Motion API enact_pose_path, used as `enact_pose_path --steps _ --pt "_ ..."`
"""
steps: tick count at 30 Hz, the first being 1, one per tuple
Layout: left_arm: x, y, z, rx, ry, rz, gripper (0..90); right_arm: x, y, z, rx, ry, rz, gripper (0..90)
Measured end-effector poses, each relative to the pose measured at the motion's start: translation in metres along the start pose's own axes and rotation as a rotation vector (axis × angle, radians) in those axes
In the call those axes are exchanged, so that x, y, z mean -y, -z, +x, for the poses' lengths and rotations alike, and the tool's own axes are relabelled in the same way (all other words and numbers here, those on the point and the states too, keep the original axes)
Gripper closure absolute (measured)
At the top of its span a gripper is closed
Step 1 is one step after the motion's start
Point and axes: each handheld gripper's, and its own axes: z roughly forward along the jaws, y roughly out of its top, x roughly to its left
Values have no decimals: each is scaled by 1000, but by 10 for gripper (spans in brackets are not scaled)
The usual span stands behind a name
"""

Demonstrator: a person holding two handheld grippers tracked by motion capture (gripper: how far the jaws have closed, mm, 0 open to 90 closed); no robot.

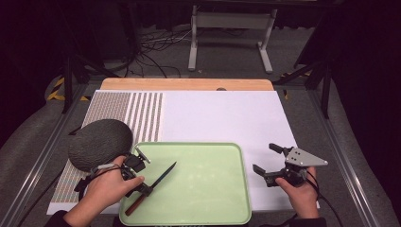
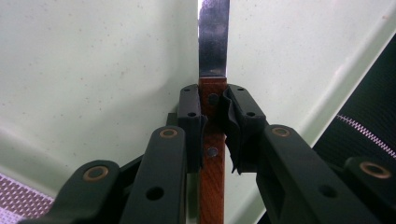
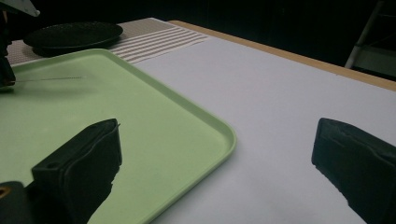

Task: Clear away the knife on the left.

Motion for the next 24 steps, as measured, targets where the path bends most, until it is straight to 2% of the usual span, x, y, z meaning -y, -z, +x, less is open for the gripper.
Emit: enact_pose_path --steps 6,10,18,19,22,23,24 --pt "-2 -2 1 -6 12 5 776 0 0 0 -2 1 1 24" --pt "-2 -3 0 -23 -1 5 773 0 0 0 -4 2 1 20" --pt "-2 -2 -1 -22 -3 0 744 0 0 0 -13 8 4 19" --pt "-2 -1 -2 -20 -12 -2 728 0 0 0 -14 7 3 19" --pt "-1 0 -4 -27 -23 -19 593 0 0 1 -17 7 3 19" --pt "-1 1 -5 -37 -31 -23 593 0 0 1 -17 7 3 19" --pt "-2 2 -9 -57 -43 -36 487 0 0 1 -18 10 6 19"
